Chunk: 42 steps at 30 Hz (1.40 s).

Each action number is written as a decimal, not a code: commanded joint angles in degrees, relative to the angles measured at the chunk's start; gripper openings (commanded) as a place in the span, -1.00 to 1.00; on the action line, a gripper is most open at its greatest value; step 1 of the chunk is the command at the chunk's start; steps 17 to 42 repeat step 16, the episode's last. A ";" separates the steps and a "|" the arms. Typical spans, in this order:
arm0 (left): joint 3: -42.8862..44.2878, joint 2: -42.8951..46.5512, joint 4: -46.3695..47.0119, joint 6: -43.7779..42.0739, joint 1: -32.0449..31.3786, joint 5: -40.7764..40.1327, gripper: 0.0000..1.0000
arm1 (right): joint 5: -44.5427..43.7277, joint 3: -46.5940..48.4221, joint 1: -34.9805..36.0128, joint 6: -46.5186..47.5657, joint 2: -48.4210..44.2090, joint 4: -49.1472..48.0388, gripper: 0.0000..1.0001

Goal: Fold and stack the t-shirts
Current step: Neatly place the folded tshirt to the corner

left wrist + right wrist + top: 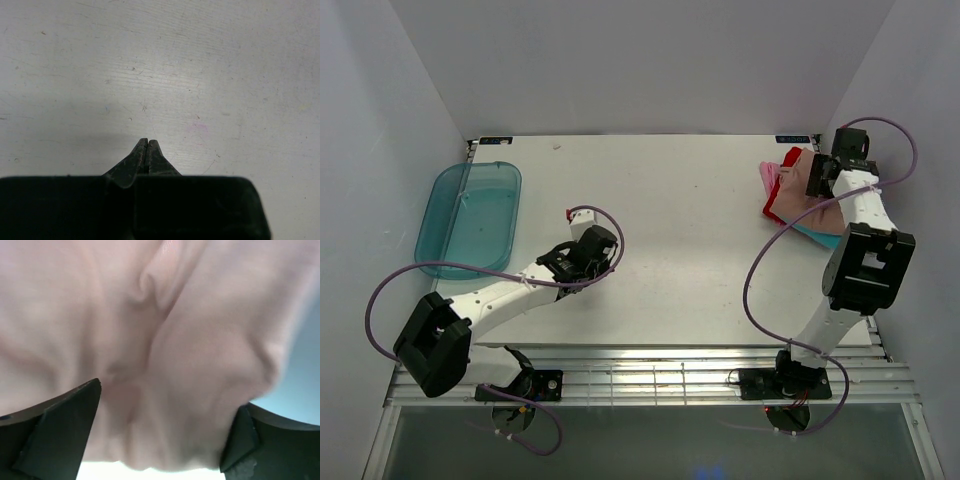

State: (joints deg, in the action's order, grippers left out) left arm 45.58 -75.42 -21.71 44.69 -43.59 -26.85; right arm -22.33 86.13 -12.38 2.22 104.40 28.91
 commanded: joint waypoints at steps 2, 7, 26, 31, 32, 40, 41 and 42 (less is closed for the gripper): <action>0.65 2.55 -0.70 0.58 0.18 -0.75 -1.00 | 6.06 3.35 0.60 -0.81 -11.04 -4.72 0.89; 0.03 3.17 -0.61 0.75 0.18 -0.84 -1.00 | 9.40 3.96 2.01 -1.78 -23.35 -2.37 0.96; 3.01 2.64 -0.96 -1.52 0.18 -1.10 -1.00 | 15.20 -2.64 5.96 -3.80 -35.23 5.43 0.95; 3.01 2.64 -0.96 -1.52 0.18 -1.10 -1.00 | 15.20 -2.64 5.96 -3.80 -35.23 5.43 0.95; 3.01 2.64 -0.96 -1.52 0.18 -1.10 -1.00 | 15.20 -2.64 5.96 -3.80 -35.23 5.43 0.95; 3.01 2.64 -0.96 -1.52 0.18 -1.10 -1.00 | 15.20 -2.64 5.96 -3.80 -35.23 5.43 0.95; 3.01 2.64 -0.96 -1.52 0.18 -1.10 -1.00 | 15.20 -2.64 5.96 -3.80 -35.23 5.43 0.95; 3.01 2.64 -0.96 -1.52 0.18 -1.10 -1.00 | 15.20 -2.64 5.96 -3.80 -35.23 5.43 0.95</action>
